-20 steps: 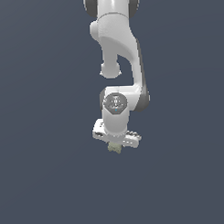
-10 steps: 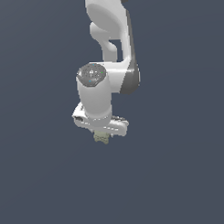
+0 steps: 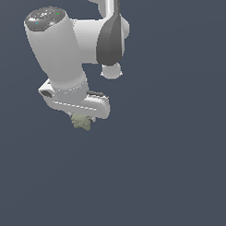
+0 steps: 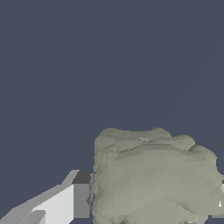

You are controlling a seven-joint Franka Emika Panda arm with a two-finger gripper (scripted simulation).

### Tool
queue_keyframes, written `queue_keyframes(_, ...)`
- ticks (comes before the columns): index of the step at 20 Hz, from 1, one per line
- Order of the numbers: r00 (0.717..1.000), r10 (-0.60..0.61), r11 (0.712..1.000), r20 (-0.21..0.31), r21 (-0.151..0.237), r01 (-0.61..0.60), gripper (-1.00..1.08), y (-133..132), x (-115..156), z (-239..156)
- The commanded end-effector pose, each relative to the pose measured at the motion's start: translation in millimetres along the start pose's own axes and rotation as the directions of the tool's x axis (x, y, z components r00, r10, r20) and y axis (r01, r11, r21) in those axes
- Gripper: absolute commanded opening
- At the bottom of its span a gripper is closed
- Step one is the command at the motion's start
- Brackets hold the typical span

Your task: Pick up the object and move it to a goal position.

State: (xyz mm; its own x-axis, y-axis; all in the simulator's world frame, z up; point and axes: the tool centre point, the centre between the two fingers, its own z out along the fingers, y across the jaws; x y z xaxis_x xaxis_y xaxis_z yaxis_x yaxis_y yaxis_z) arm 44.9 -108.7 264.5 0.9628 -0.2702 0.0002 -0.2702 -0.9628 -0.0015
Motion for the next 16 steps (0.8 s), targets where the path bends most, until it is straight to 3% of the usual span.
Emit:
queue_keyframes(1, 1.0, 0.0, 1.0, 0.001, 0.0, 0.0, -1.0, 16.1, 1.1, -26.0)
queue_keyframes(16, 1.0, -0.001, 1.0, 0.0, -0.001, 0.001, -1.0, 92.7, 13.7, -151.5)
